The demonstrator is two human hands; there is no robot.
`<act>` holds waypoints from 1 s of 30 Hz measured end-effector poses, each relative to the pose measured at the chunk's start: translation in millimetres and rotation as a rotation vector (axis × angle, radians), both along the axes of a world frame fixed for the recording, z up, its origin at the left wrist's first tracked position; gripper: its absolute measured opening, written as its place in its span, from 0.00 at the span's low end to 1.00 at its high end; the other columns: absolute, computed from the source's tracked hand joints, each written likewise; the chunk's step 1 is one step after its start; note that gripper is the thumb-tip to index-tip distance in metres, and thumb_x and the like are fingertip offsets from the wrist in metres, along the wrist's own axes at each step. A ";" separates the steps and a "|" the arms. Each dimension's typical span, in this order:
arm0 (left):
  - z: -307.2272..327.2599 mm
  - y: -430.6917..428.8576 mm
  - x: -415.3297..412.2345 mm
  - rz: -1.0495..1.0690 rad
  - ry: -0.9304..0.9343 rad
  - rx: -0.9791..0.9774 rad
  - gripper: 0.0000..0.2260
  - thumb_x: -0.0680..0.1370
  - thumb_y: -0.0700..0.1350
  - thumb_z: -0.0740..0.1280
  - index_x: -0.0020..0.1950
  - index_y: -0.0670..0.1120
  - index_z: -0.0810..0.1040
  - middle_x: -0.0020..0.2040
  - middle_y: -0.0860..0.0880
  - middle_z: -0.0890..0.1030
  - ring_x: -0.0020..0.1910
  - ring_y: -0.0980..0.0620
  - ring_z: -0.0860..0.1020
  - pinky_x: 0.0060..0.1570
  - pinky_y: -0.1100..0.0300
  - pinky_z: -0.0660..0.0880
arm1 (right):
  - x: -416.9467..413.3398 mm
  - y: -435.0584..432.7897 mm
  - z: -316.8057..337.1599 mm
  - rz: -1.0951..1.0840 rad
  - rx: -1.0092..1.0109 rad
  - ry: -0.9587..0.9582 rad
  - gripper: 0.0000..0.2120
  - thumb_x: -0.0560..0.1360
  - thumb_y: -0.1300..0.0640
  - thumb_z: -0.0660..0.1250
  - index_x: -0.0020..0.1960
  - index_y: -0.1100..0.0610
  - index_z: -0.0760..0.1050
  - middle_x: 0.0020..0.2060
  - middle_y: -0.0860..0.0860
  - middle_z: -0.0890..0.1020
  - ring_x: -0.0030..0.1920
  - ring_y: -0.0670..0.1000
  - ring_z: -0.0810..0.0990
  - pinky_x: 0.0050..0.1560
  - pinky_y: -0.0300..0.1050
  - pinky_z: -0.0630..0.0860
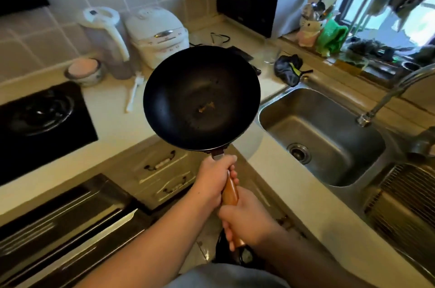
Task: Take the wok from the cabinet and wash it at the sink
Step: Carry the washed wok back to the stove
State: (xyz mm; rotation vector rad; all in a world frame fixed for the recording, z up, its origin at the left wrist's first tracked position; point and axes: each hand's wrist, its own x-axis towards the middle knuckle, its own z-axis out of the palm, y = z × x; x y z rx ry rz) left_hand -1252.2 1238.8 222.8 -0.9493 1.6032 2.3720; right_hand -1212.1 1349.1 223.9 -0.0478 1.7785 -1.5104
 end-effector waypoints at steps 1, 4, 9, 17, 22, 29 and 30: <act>-0.1 -15.4 10.8 0.032 0.010 -0.014 0.05 0.76 0.41 0.69 0.45 0.42 0.74 0.27 0.50 0.74 0.24 0.56 0.74 0.25 0.61 0.75 | 7.2 -13.4 0.2 0.031 -0.005 0.013 0.05 0.67 0.66 0.61 0.40 0.58 0.72 0.24 0.52 0.75 0.20 0.50 0.74 0.22 0.44 0.75; 0.5 -61.9 48.6 0.102 0.025 -0.044 0.06 0.76 0.43 0.69 0.47 0.42 0.74 0.29 0.50 0.75 0.25 0.56 0.75 0.27 0.60 0.76 | 32.1 -55.8 -1.1 0.142 -0.039 0.012 0.06 0.67 0.66 0.62 0.43 0.58 0.73 0.26 0.51 0.77 0.22 0.50 0.75 0.22 0.44 0.75; 2.2 -143.0 120.3 0.261 0.028 -0.049 0.10 0.77 0.42 0.68 0.56 0.41 0.74 0.31 0.49 0.75 0.27 0.55 0.75 0.29 0.60 0.76 | 85.2 -133.1 0.9 0.324 -0.063 -0.007 0.07 0.69 0.65 0.62 0.44 0.55 0.74 0.25 0.49 0.77 0.22 0.48 0.75 0.23 0.41 0.73; 2.0 -254.1 250.4 0.537 -0.006 -0.100 0.19 0.77 0.43 0.68 0.65 0.36 0.72 0.29 0.49 0.76 0.26 0.55 0.76 0.28 0.61 0.76 | 182.8 -249.1 11.5 0.614 -0.027 0.015 0.06 0.75 0.70 0.62 0.49 0.63 0.74 0.27 0.53 0.76 0.23 0.49 0.74 0.29 0.46 0.76; 10.6 -301.1 327.6 0.724 -0.018 -0.098 0.22 0.78 0.43 0.68 0.70 0.38 0.68 0.30 0.48 0.77 0.28 0.54 0.76 0.32 0.58 0.77 | 236.1 -302.5 19.2 0.794 -0.049 0.010 0.09 0.74 0.69 0.63 0.53 0.62 0.74 0.28 0.52 0.77 0.25 0.49 0.76 0.27 0.43 0.77; 13.5 -350.9 424.1 0.980 0.019 -0.039 0.12 0.77 0.42 0.68 0.58 0.40 0.74 0.30 0.49 0.76 0.27 0.56 0.76 0.30 0.61 0.77 | 296.7 -370.0 19.6 1.121 -0.061 0.094 0.07 0.72 0.66 0.64 0.48 0.58 0.75 0.30 0.54 0.78 0.25 0.51 0.77 0.28 0.45 0.78; 12.6 -358.0 435.4 1.019 0.017 -0.038 0.08 0.77 0.42 0.68 0.55 0.42 0.74 0.30 0.49 0.76 0.27 0.55 0.76 0.30 0.60 0.77 | 304.0 -379.7 18.5 1.164 -0.054 0.106 0.07 0.72 0.66 0.64 0.48 0.57 0.75 0.30 0.54 0.78 0.26 0.51 0.77 0.28 0.46 0.79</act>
